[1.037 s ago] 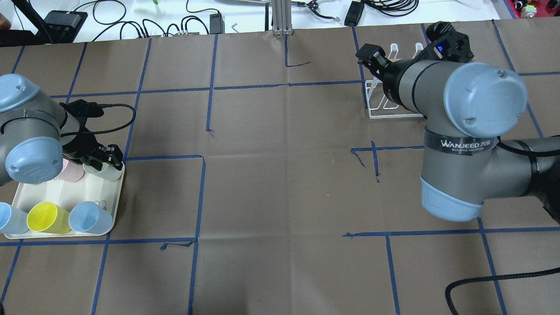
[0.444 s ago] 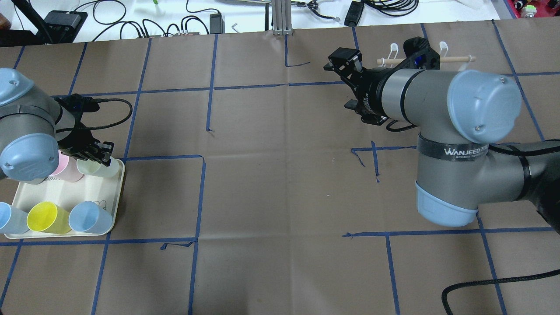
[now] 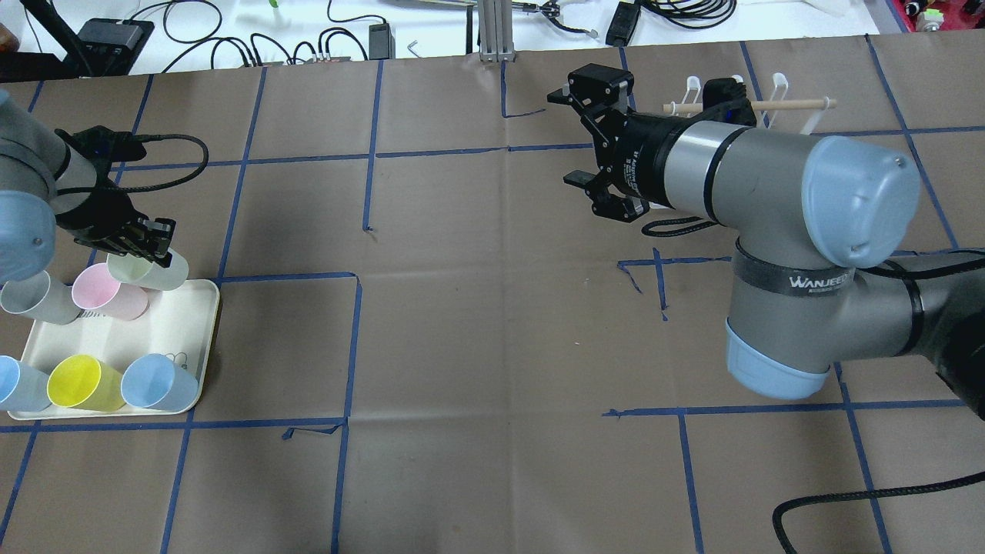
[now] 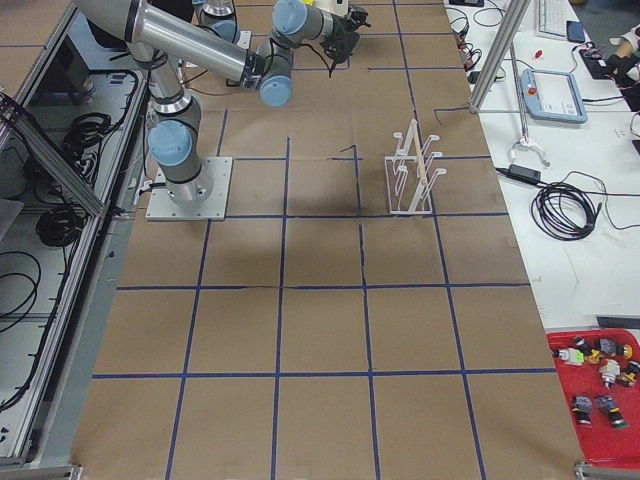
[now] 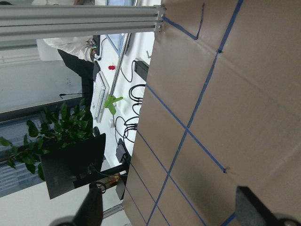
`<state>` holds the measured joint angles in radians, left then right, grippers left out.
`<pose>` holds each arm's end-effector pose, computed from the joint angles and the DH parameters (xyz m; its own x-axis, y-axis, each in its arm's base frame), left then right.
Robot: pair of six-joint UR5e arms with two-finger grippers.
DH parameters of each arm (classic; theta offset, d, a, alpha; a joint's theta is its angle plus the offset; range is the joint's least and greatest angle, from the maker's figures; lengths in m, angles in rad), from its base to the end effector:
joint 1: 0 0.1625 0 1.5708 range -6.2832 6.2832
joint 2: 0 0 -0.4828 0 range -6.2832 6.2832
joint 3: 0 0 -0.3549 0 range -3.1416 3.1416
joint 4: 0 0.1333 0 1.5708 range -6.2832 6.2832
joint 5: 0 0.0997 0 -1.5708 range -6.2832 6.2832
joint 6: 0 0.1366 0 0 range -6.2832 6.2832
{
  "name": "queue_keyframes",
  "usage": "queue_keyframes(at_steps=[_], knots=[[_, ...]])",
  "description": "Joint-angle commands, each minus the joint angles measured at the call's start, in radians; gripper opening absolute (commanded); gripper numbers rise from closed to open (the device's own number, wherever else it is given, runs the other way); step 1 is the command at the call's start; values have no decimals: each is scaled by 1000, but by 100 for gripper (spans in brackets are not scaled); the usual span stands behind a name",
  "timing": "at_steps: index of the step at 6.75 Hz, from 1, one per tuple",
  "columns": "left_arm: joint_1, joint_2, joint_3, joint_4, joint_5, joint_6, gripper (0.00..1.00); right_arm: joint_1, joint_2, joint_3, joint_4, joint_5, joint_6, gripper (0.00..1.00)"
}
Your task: Transfer IKEA cup to right arm and place on rack
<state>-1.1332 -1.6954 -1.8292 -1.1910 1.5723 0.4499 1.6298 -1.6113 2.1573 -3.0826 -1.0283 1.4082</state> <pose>0.0864 -0.4988 0.3720 -0.9999 0.0123 0.0000 0.0123 0.9999 0.0036 0.2292 -0.4239 0.4761 -0.1674 0.4835 -0.8592 0.8135 0.5601 0.1566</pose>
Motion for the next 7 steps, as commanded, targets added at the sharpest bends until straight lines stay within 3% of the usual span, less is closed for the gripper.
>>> queue_keyframes(at_steps=[1, 3, 4, 7], knots=[[-37, -26, 227, -221, 1, -26, 0, 5, -1, 48, -242, 10, 31, 100], [-89, -27, 298, -219, -38, -10, 0, 4, 2, 91, -281, 95, 23, 100], [-97, 0, 304, -194, -234, -2, 0, 2, 1, 95, -301, 96, 23, 100], [-105, -38, 240, 138, -694, 4, 0, 2, 1, 108, -334, 88, 32, 100]])
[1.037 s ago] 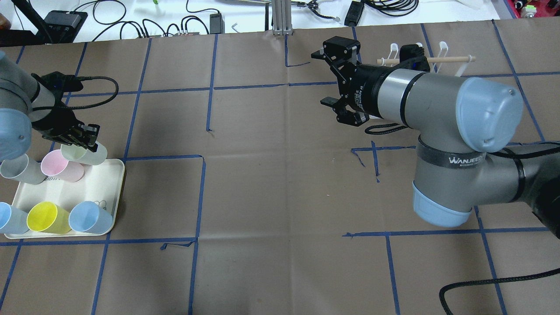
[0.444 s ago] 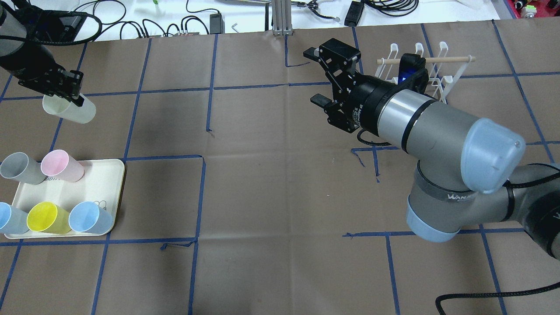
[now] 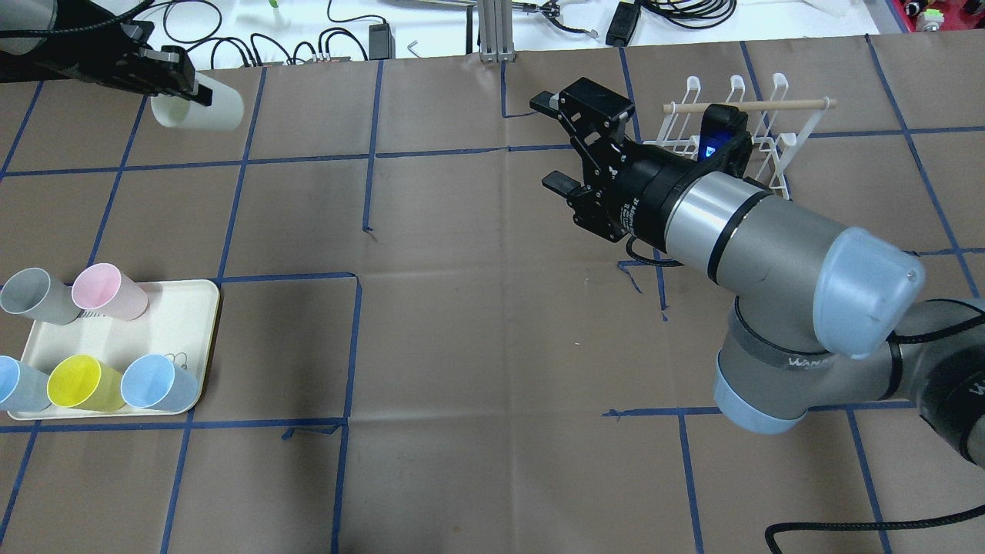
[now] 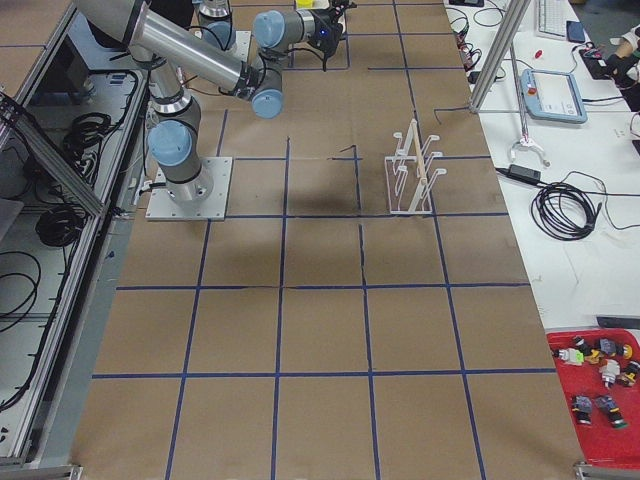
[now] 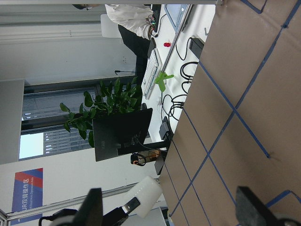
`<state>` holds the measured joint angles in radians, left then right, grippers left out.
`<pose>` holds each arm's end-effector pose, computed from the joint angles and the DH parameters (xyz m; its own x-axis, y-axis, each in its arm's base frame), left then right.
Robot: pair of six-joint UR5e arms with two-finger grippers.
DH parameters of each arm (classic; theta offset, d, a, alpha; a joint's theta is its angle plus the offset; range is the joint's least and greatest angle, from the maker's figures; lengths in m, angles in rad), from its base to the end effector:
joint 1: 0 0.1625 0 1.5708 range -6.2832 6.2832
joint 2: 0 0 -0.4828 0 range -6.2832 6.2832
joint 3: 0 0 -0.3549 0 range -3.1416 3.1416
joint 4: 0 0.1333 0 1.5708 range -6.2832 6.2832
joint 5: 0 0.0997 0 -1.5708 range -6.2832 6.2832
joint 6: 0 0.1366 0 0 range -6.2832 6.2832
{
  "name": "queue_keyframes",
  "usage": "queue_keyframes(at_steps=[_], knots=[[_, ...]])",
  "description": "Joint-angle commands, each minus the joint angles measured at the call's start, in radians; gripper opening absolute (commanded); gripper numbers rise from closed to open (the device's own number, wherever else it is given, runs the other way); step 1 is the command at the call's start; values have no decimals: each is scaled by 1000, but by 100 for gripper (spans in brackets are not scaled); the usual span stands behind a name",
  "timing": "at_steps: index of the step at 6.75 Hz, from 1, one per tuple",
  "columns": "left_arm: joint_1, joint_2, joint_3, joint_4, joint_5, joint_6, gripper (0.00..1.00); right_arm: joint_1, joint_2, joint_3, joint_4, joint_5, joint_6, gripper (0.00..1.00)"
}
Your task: Transfer IKEA cup to right arm and place on rack
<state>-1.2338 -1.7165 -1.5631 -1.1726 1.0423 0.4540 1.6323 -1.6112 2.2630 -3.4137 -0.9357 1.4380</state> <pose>-0.0095 -0.5843 0.5030 -0.9111 0.2534 0.3251 0.0891 0.8911 -0.4449 0.2386 -0.3878 0.4815 -0.1245 0.2873 -0.9497 0.7598 0.6431 0.0950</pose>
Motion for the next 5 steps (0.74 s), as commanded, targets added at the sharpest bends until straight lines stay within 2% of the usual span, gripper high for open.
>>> queue_keyframes(at_steps=[1, 2, 3, 4, 5], knots=[[-15, -26, -78, 289, -311, 5, 0, 0, 1, 4, -1, -8, 2, 100], [-47, -52, -171, 491, -424, 5, 0, 0, -1, 4, -1, -9, 1, 100], [-73, -75, -249, 689, -497, 3, 0, 0, -4, 3, -2, -14, 1, 100], [-100, -87, -334, 856, -566, 5, 0, 0, 1, 4, -2, -15, -10, 100], [-133, -109, -447, 1078, -593, 0, 0, 0, 2, 4, -1, -15, -10, 100]])
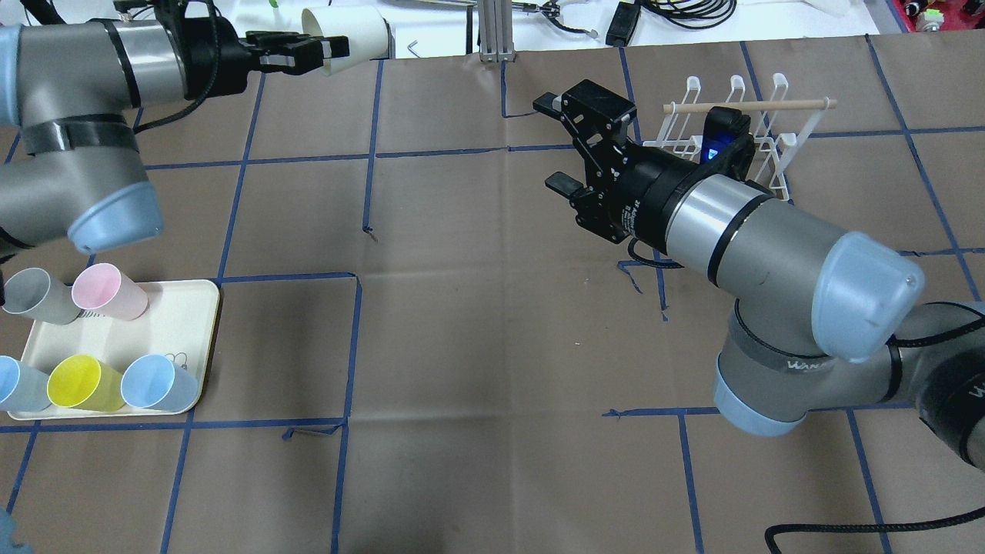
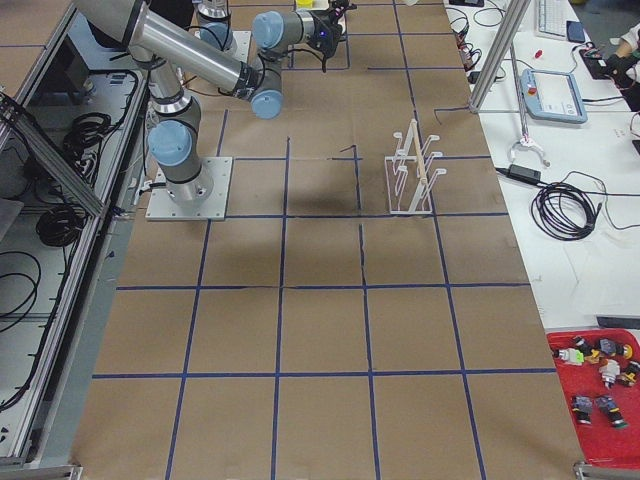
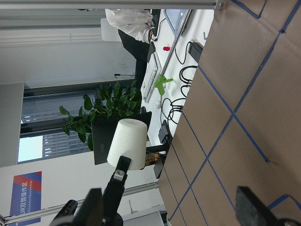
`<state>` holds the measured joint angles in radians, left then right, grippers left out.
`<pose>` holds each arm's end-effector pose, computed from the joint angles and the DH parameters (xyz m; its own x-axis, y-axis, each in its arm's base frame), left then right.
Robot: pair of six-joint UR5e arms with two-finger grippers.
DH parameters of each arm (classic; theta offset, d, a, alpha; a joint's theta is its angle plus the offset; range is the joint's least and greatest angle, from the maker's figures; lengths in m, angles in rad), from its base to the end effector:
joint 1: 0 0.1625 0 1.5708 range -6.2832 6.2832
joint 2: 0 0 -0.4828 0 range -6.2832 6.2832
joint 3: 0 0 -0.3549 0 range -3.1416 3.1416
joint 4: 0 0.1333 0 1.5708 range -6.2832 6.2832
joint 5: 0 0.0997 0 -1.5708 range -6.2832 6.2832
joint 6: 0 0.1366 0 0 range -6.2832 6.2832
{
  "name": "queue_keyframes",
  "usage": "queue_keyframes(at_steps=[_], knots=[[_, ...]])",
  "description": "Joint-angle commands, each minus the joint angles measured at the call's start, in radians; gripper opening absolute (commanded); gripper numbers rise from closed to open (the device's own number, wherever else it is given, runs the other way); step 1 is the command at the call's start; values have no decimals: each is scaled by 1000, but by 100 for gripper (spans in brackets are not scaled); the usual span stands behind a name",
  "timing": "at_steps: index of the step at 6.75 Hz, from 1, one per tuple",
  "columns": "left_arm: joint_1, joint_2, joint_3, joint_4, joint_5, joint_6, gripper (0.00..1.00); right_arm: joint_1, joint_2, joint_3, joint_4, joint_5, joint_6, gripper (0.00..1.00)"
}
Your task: Transfer IKEA cup to right arm and place on rack
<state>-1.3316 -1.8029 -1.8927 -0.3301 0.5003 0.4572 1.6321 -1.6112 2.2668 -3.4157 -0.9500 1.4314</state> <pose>-0.1200 -0.5764 0.4582 -0.6173 0.7146 0.3290 0.0995 0.4858 -0.8684 0.2370 -0.3883 0.4797 -0.1308 0.2862 -0.9492 0.7681 0.6346 0.0855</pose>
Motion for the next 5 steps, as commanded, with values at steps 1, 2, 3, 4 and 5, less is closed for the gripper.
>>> queue_keyframes(at_steps=[1, 2, 3, 4, 5], knots=[[-70, -30, -216, 423, -52, -43, 0, 0, 4, 3, 1, 4, 1, 100], [-110, -36, -248, 580, -48, -149, 0, 0, 13, 10, 10, -1, 0, 100], [-133, -41, -252, 650, -45, -208, 0, 2, 54, 4, 10, 5, 0, 100], [-144, -39, -255, 655, -46, -212, 0, 5, 104, -1, -2, -4, 4, 100], [-170, -39, -253, 658, -37, -213, 0, 6, 114, -19, 3, -28, 4, 100]])
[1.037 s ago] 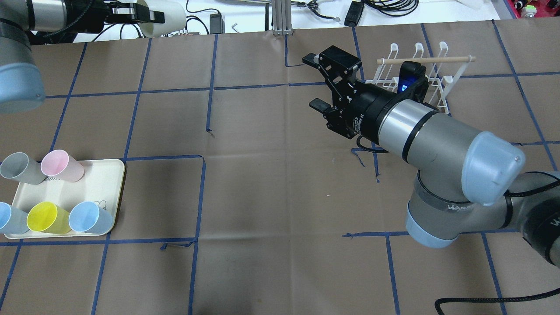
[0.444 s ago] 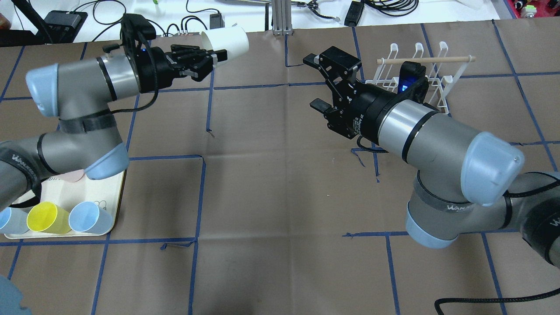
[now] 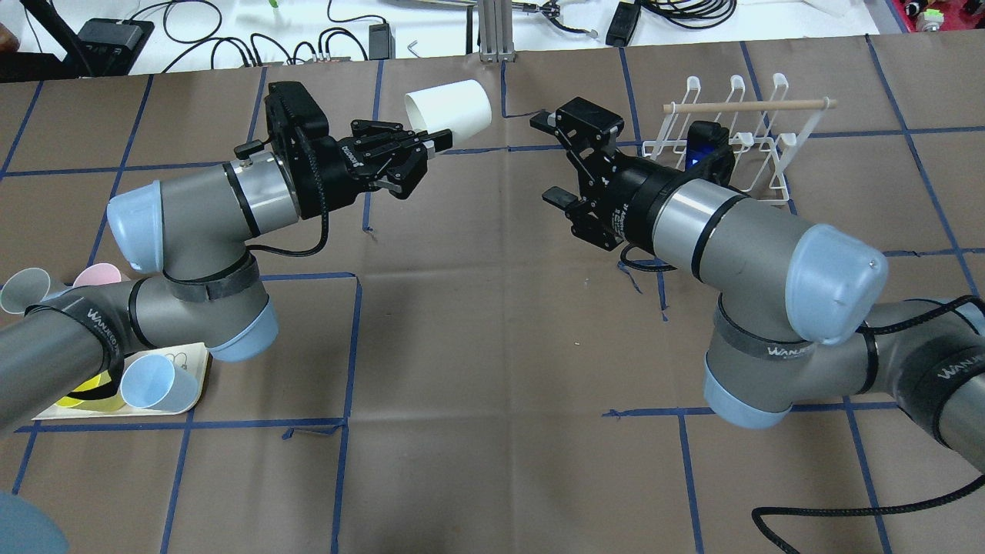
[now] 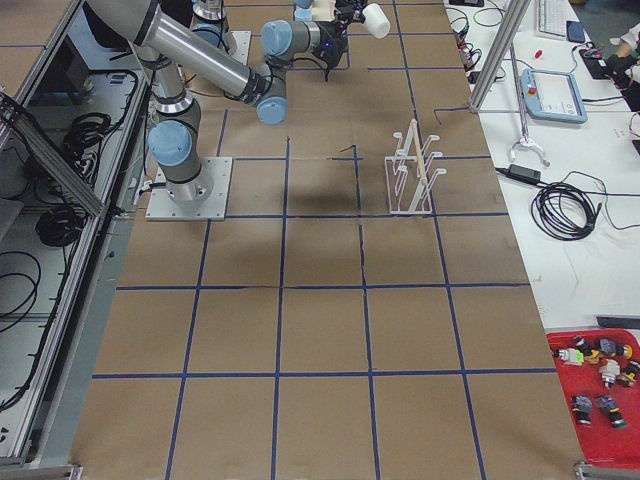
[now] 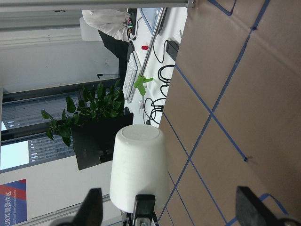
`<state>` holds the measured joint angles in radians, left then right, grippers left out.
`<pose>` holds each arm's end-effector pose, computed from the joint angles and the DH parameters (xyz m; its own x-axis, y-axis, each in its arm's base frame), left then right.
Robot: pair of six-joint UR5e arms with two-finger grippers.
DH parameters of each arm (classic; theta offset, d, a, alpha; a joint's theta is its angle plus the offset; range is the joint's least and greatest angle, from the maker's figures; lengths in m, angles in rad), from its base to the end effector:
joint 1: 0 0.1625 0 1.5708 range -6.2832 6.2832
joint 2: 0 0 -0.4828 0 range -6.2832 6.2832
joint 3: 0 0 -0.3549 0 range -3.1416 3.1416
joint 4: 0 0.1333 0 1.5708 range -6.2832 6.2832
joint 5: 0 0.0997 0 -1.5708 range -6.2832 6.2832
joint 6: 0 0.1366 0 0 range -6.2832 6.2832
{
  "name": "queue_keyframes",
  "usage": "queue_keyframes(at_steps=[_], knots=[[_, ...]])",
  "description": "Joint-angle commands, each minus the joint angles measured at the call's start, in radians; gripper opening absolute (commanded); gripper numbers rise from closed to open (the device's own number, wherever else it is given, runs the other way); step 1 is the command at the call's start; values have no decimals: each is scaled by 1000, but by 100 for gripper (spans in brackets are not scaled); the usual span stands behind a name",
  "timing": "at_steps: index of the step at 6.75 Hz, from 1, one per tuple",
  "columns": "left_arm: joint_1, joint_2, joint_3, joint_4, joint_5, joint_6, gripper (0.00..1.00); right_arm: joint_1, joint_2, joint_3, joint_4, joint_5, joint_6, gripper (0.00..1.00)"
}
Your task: Transfer IKEA cup to right arm and place on rack
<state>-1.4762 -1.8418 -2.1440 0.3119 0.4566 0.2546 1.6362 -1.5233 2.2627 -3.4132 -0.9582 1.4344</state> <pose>-0.2106 -0.4896 0.4177 -0.5075 0.8320 0.2238 0.0826 0.3055 -0.9486 0.2395 -0.4151 0.4442 -0.1356 0.3689 -0.9195 0.7716 0.6215 0.1355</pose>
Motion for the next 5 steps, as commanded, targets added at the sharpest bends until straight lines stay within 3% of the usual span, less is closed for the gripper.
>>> queue_keyframes(at_steps=[1, 5], knots=[[-48, -2, -2, 19, 13, -12, 0, 5, 34, -52, 8, -57, 1, 100], [-53, -1, -4, 26, 13, -11, 0, 34, 127, -138, 5, -59, 3, 99]])
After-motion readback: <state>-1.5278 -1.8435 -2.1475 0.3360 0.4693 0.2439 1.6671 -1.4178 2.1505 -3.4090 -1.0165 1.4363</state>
